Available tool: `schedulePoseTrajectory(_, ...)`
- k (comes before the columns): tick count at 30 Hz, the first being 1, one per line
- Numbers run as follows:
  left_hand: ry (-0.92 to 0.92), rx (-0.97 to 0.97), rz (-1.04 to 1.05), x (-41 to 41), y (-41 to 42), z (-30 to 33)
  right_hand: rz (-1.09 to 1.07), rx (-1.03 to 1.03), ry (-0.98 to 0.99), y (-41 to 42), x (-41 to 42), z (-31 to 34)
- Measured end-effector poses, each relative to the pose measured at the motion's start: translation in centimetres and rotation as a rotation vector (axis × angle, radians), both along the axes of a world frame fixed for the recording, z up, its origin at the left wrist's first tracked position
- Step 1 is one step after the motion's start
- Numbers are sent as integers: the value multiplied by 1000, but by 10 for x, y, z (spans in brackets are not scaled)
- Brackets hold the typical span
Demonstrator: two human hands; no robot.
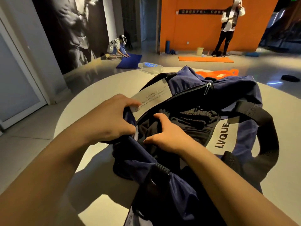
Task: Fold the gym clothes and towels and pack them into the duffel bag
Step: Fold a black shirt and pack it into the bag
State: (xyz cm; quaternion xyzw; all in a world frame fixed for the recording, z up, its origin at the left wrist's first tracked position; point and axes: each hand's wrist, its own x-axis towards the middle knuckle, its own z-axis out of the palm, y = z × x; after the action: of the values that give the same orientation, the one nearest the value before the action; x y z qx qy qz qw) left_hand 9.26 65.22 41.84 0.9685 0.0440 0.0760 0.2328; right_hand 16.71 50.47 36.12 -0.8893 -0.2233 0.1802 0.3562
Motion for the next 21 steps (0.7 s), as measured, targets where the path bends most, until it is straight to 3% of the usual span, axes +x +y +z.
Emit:
schedulePoseTrajectory(4, -7, 23, -20, 0, 0, 26, -141, -159, -232, 27, -7, -16)
schedulePoseTrajectory(8, 15, 238, -42, 0, -3, 36, -165, -149, -247, 28, -6, -20)
schedulePoseTrajectory(11, 46, 279, -13, 1, -5, 24, -132, -4, -164, 16, -2, -17)
schedulePoseTrajectory(16, 63, 261, -19, 5, -8, 7, -92, 410, 107, -20, -2, -13)
schedulePoseTrajectory(21, 70, 203, -31, 8, -6, 17, -105, 580, 301, -47, -4, 2)
